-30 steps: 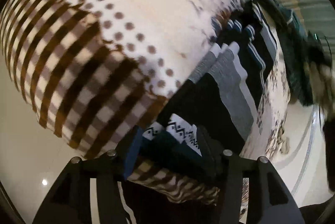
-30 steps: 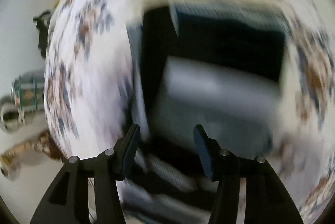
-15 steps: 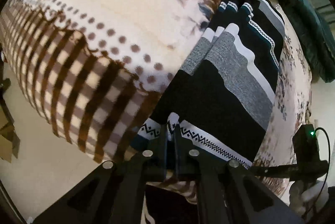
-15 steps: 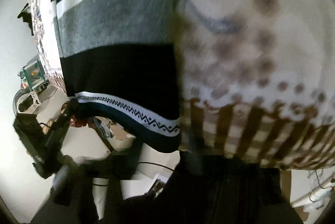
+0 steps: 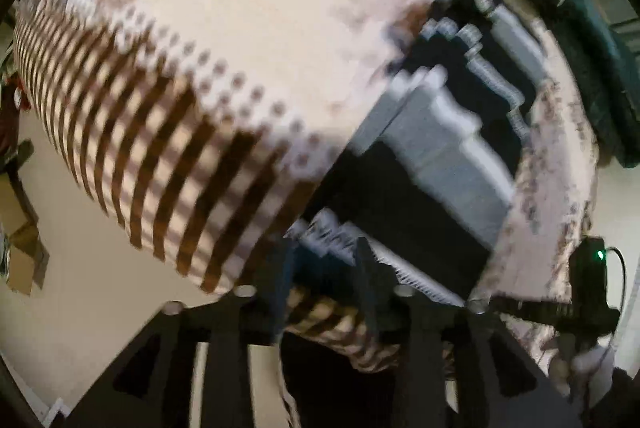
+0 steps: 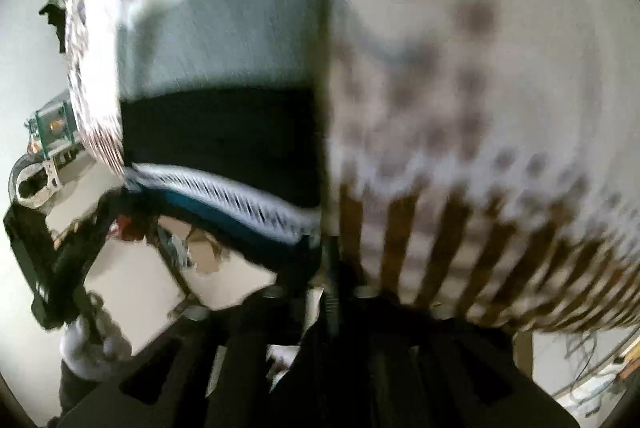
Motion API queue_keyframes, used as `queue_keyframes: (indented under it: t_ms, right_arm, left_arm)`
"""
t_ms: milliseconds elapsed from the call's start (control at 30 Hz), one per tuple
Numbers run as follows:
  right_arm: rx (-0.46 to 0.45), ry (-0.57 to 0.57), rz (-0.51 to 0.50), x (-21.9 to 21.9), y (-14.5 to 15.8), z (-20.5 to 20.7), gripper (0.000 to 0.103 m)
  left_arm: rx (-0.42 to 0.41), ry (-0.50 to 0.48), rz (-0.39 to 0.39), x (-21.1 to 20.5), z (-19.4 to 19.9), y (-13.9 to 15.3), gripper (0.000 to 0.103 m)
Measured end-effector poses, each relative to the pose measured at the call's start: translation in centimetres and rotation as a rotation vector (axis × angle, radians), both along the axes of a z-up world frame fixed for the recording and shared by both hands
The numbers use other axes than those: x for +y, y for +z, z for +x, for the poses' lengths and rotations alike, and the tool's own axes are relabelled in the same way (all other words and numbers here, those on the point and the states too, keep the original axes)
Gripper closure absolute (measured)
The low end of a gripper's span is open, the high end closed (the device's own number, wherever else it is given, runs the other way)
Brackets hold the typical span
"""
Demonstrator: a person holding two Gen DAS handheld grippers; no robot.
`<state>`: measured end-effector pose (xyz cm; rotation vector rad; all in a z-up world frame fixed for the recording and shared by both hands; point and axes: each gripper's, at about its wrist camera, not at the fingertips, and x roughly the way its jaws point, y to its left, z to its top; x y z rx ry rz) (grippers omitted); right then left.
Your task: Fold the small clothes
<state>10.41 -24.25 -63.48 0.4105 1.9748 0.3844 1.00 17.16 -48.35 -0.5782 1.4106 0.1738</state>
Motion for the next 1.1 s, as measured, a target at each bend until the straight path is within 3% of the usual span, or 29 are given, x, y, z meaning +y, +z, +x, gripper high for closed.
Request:
queue_keyframes:
  t_ms: [33, 133, 300, 467, 700, 767, 833, 1000, 1067, 1100]
  right_arm:
    - [-0.028, -0.017, 0.002, -0.4, 0.8, 1.2, 0.045]
    - [-0.101, -0.087, 0.022, -2.1, 3.2, 5.5, 0.041]
    - [-0.204, -0.209, 0.027, -5.0, 6.3, 15.3, 0.041]
    - [-0.311, -0.33, 0.007, -7.2, 6.9, 27.6, 0.041]
    - [-0.363, -0.433, -0.02, -7.8, 4.3, 40.6, 0.041]
    - [-0.371, -0.454, -0.02, -7.6, 3.2, 43.3, 0.041]
    - [-0.38, -0.466, -0.012, -6.7, 1.8, 44.7, 0.041]
    - [-0.363, -0.501, -0.008, -5.6, -1.2, 48.1, 0.041]
    - [-0.384, -0.504, -0.004, -4.9, -1.5, 48.0, 0.065]
    - [-0.411, -0.491, -0.007, -4.0, -1.2, 47.8, 0.085]
  left_arm:
    - [-0.015, -0.001, 0.005, 0.0, 0.7, 0.8, 0.051]
    - [-0.118, 0.011, -0.023, 0.3, 5.2, 3.4, 0.034]
    - [-0.253, -0.038, -0.095, -0.7, 18.3, 3.6, 0.034]
    - [-0.304, -0.171, -0.136, -3.5, 34.3, 0.2, 0.034]
    - [-0.226, -0.36, -0.146, -7.1, 47.3, -6.9, 0.034]
    - [-0.242, -0.408, -0.126, -7.8, 48.6, -8.1, 0.039]
    - [-0.284, -0.439, -0.115, -7.9, 48.5, -7.7, 0.098]
    - [-0.384, -0.407, -0.143, -5.2, 48.1, -4.9, 0.099]
    - [-0.406, -0.385, -0.147, -4.0, 47.9, -3.8, 0.099]
    - [-0.413, -0.374, -0.153, -3.5, 48.3, -3.5, 0.099]
